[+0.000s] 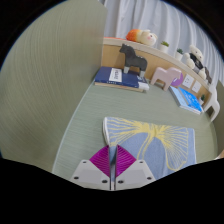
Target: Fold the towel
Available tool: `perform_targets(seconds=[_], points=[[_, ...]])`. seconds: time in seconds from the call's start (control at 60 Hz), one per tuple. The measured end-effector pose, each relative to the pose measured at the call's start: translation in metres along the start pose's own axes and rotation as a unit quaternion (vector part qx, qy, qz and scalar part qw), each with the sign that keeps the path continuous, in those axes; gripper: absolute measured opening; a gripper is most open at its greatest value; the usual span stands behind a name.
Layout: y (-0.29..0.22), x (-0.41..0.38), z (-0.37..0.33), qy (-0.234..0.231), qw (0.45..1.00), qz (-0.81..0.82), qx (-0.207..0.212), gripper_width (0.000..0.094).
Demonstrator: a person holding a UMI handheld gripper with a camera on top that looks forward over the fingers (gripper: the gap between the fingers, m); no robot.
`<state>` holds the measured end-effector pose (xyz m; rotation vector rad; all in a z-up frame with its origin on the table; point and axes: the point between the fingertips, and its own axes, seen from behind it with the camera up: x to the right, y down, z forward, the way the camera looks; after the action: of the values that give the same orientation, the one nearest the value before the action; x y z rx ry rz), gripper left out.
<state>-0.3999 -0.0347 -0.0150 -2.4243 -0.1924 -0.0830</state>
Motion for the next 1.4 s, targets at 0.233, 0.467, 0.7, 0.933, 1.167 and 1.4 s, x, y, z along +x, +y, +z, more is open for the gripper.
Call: perform_targets(seconds=[0.233, 0.467, 0.7, 0.933, 1.167, 1.4], points=[[-0.049, 0.068, -0.054, -0.006, 0.998, 0.004, 0.055, 0.0036], [-0.068, 0.224, -0.093, 0.035, 0.996, 0.008, 0.084, 0.0040], [0.020, 0.312, -0.043, 0.025, 0.999, 0.010, 0.023, 0.0378], [0.026, 0.325, -0.075, 0.006, 0.999, 0.032, 0.041, 0.0759], [-0.015, 0.335, -0.172, 0.011, 0.994, 0.053, 0.098, 0.0771], [-0.018, 0.335, -0.266, 0.019, 0.986, 0.079, 0.148, 0.0770]])
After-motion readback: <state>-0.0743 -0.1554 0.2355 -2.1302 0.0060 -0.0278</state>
